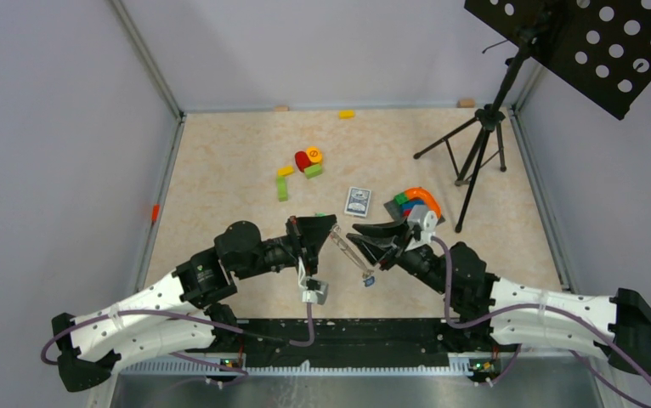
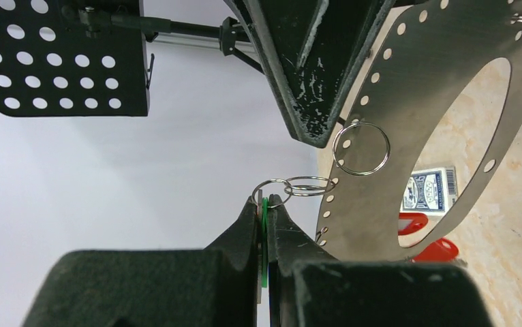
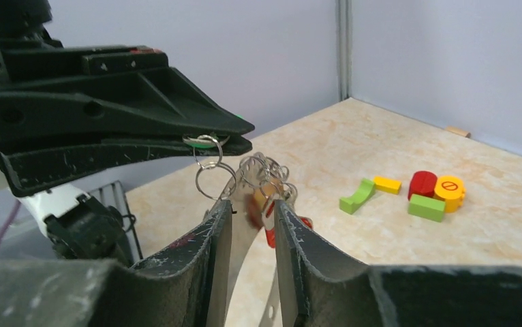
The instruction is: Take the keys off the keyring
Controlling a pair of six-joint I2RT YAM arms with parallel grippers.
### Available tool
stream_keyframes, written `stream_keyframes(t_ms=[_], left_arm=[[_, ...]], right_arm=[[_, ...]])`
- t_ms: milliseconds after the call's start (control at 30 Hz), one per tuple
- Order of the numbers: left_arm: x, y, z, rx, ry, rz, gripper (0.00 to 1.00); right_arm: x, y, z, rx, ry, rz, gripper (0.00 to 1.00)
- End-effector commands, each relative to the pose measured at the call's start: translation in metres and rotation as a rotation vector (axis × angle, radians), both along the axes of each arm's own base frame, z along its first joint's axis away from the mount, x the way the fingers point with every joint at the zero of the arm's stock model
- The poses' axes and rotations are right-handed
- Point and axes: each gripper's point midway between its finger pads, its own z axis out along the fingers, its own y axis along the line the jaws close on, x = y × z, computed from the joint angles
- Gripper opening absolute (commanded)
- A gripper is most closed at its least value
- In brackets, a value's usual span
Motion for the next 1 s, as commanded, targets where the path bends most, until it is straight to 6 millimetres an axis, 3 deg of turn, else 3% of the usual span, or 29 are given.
stream_keyframes(t_ms=[0,333,633,967], left_arm=[[-0.004,-0.001,0.029,-0.085,-0.030,-0.022,0.00],[-0.005,-0.005,0.026,-0.075,-0.024,-0.034,0.00],[-0.005,-0.004,0.024,-0.074,-0.021,-0.033,0.00],[-0.005,-0.004,0.022,-0.074,-0.018,-0.033,0.00]], right_arm=[[0.000,0.002,0.009,-0.051,-0.098,-0.010,0.29],[-0.012,0.019,0.022,-0.049,-0.184,0.076,0.32],[-0.015,0.017,0.032,0.014,-0.208,0.082,0.32],[-0.007,0.023,0.020,-0.012,-0.181,0.059,0.31]])
